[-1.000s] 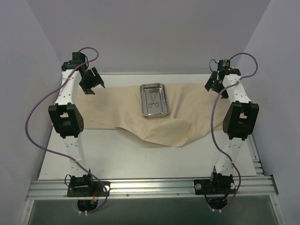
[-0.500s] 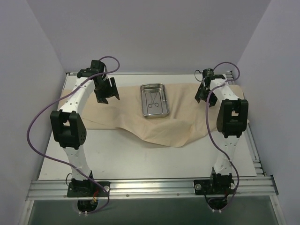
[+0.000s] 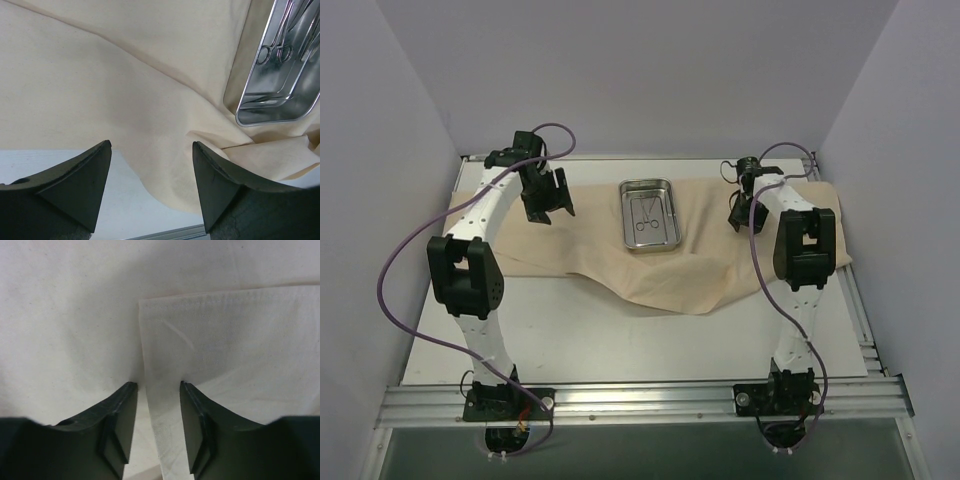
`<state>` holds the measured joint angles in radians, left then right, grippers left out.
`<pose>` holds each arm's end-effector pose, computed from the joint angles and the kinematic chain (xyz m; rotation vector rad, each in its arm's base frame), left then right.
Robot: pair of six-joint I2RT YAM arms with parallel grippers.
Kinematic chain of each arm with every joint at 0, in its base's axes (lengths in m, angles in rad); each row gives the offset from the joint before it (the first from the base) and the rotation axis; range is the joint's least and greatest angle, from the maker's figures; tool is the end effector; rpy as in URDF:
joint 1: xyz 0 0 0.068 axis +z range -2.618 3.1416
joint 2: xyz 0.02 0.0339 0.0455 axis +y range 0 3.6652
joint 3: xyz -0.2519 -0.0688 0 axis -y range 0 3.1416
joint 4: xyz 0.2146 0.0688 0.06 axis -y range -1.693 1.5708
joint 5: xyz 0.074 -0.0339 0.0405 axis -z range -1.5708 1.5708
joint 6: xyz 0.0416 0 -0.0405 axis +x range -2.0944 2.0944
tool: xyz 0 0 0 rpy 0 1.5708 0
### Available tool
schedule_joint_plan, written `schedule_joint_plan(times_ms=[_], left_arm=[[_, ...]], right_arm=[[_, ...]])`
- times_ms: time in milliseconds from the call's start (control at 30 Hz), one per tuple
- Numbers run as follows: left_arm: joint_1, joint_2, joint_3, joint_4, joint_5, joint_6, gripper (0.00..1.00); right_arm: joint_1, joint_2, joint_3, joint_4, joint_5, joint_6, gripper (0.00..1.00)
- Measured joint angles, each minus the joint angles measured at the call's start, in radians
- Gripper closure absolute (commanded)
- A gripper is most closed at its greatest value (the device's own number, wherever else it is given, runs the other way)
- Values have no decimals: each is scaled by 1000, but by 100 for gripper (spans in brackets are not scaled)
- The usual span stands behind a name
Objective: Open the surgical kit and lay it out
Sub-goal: Open the surgical kit at the center of the board.
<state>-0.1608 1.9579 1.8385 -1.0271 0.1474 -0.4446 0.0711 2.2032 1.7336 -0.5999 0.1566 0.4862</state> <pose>0.3768 -0.0673 0.2758 -0.3464 2.7350 -0.3713 0.4421 0.0250 0.1721 0.5909 2.5509 -0.0131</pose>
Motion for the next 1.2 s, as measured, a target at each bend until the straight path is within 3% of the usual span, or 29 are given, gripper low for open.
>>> schedule_joint_plan(times_ms=[133,167,467,933,1200], left_arm=[[0,0,-1,0,7,6,25],[0,0,-2,0,9,7,25],[-2,0,-12,0,14,12,26],[-15,0,-18,7,21,13,26],[-16,-12,-98,19,21,20,26]], right_arm=[[0,0,-26,12,2,13,77],[0,0,-26,16,1,15,85],[-1,-1,-27,15,19,11,100],[-47,-63,7,-72,48,7,100],[-199,-365,-217,-134,64,33,100]])
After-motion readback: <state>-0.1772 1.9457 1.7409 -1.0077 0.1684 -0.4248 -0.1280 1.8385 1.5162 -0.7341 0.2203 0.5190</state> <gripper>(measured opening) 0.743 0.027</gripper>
